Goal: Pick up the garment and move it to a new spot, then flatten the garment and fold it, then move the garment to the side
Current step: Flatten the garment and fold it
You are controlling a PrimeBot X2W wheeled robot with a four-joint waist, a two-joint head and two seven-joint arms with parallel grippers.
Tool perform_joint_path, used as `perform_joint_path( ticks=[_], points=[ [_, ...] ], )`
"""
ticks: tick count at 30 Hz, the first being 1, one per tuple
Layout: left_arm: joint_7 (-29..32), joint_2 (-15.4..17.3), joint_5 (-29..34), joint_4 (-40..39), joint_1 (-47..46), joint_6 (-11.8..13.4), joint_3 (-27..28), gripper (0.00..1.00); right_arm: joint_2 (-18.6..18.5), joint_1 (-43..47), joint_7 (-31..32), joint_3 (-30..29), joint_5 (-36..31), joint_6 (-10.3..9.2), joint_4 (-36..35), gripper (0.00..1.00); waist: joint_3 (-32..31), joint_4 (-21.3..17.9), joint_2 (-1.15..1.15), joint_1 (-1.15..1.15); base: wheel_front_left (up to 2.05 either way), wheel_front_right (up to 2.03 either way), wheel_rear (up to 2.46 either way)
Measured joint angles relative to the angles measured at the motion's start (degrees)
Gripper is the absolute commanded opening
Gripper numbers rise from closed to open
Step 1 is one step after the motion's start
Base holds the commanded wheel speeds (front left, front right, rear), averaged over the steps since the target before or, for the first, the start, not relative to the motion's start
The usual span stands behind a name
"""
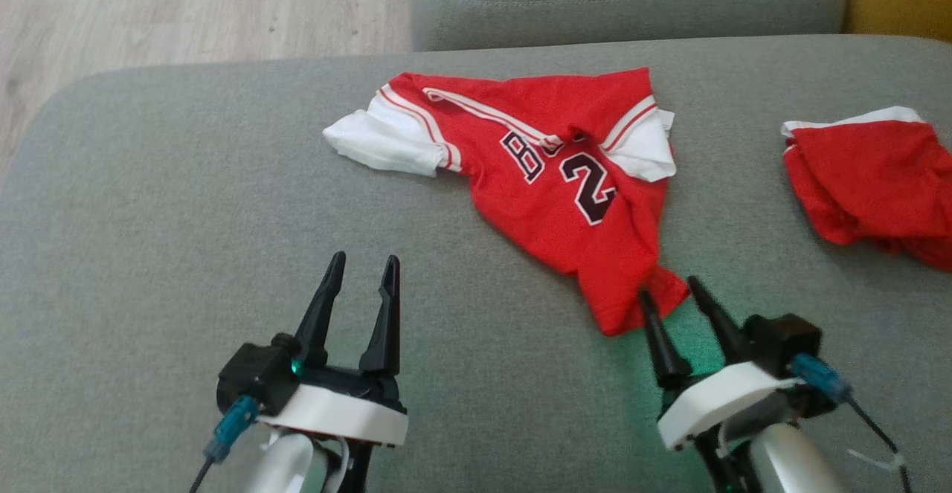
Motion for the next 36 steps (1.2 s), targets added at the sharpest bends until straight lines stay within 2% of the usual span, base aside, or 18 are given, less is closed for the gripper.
perform_joint_path(
  ticks=[4, 11, 12, 13, 14, 19, 24, 29, 31, 33, 36],
  points=[
    [0.0, -0.01, -0.02, 0.46, -0.03, 0.0, -0.2, 1.0, 0.0, -0.27, 3.82, 3.56, 4.35, 0.0, 1.27, 1.0, 0.66, 1.09, 0.0, 0.0, 0.0, 0.0, 0.0],
    [0.0, -0.01, -0.15, 0.74, -0.23, 0.01, -0.91, 1.0, -0.01, -4.03, 7.82, 7.45, 5.37, 0.0, 6.67, 1.0, 1.86, 2.9, 0.0, 0.01, 0.0, 0.0, 0.0],
    [0.0, -0.01, -0.15, 0.75, -0.24, 0.02, -1.02, 1.0, -0.01, -4.81, 7.65, 7.65, 5.22, 0.0, 7.26, 0.61, 1.95, 3.1, 0.0, 0.01, 0.0, 0.0, 0.0],
    [0.0, -0.01, -0.15, 0.75, -0.24, 0.03, -1.15, 1.0, -0.01, -5.52, 6.88, 7.64, 4.63, 0.0, 7.55, 0.07, 2.02, 3.25, 0.0, 0.01, 0.0, 0.0, 0.0],
    [0.0, -0.01, -0.15, 0.75, -0.24, 0.05, -1.24, 1.0, -0.02, -6.17, 5.99, 7.48, 4.12, -0.01, 7.6, 0.0, 2.05, 3.36, 0.0, 0.0, 0.0, 0.0, 0.0],
    [0.0, -0.01, -0.15, 0.8, -0.23, 0.35, -1.08, 1.0, -0.03, -8.22, 1.74, 4.82, 2.67, 0.0, 5.25, 0.0, 1.63, 3.11, 0.0, 0.01, 0.0, 0.0, 0.0],
    [0.0, 0.0, -0.15, 0.83, -0.17, 0.45, -0.2, 1.0, -0.03, -8.24, 0.68, -1.74, 2.82, 0.0, -1.22, 0.0, 0.84, 2.05, 0.0, 0.0, 0.0, 0.0, 0.0],
    [0.0, 0.0, -0.15, 0.75, -0.16, 0.44, -0.38, 1.0, -0.77, -8.56, 4.34, -8.22, 3.58, 0.0, -6.38, 0.0, 0.88, 1.34, 0.0, 0.0, 0.0, 0.0, 0.0],
    [0.0, 0.0, -0.15, 0.75, -0.17, 0.44, -0.51, 1.0, -1.49, -9.04, 5.28, -9.18, 3.26, 0.0, -6.45, 0.0, 1.03, 1.42, 0.0, 0.01, 0.0, 0.0, 0.0],
    [0.0, 0.0, -0.62, 0.75, -0.21, 0.43, -1.43, 1.0, -2.15, -12.1, 8.57, -13.43, 4.06, 0.0, -5.58, 0.0, 1.52, 2.02, 0.0, 0.0, 0.0, 0.0, 0.0],
    [0.0, -0.01, -1.07, 0.76, -0.24, 0.42, -2.12, 1.0, -3.24, -15.94, 11.67, -16.39, 5.46, -0.01, -1.65, 0.0, 1.95, 2.97, 0.0, 0.0, 0.0, 0.0, 0.0]
  ],
)
